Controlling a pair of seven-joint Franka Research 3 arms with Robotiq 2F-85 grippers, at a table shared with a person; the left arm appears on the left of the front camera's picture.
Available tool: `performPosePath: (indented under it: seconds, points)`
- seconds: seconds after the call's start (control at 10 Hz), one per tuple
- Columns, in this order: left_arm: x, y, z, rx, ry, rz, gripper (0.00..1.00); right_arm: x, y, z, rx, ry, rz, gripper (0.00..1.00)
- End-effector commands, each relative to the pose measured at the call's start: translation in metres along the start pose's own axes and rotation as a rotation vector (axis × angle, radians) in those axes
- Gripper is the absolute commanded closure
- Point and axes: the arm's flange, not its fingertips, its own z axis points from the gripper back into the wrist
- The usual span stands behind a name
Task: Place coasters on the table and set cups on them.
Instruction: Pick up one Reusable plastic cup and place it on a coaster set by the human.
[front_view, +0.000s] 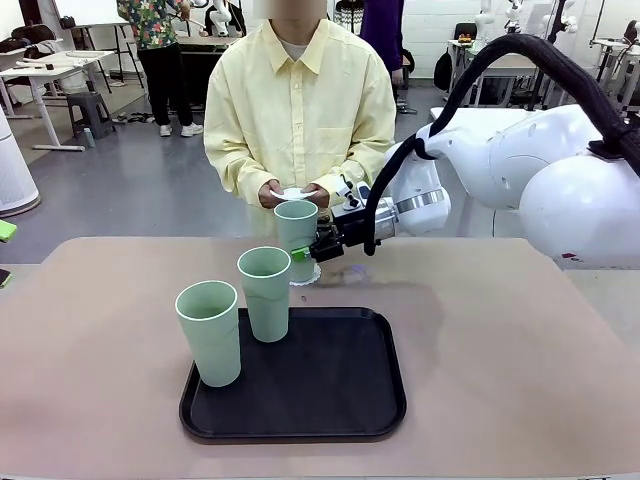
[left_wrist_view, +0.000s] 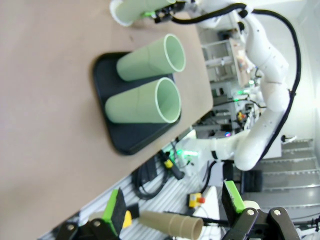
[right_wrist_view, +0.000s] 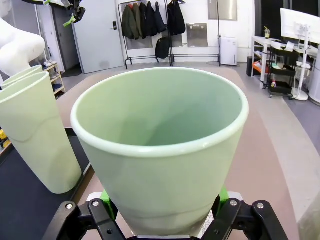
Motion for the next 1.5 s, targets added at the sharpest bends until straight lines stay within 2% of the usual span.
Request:
performPosePath:
  seconds: [0.0, 0.6, 0.7, 1.4]
  points:
    - [0.0002, 0.0009, 0.0000, -0.017, -0.007, -0.020, 0.00, 0.0002, -0.0123, -0.0020, 0.003, 0.011, -0.020, 0.16]
    - [0.0002, 0.0009, 0.0000, -0.017, -0.007, -0.020, 0.00, 0.0004, -0.0145, -0.0023, 0.007, 0.000, -0.020, 0.16]
    - [0.0002, 0.0009, 0.0000, -0.017, -0.007, -0.020, 0.00, 0.0004, -0.0142, -0.0024, 0.015, 0.000, -0.029, 0.00]
    - [0.0002, 0.0009, 0.0000, -0.017, -0.007, -0.020, 0.00, -0.0023, -0.0113, 0.0012, 0.040, 0.001, -0.057, 0.00]
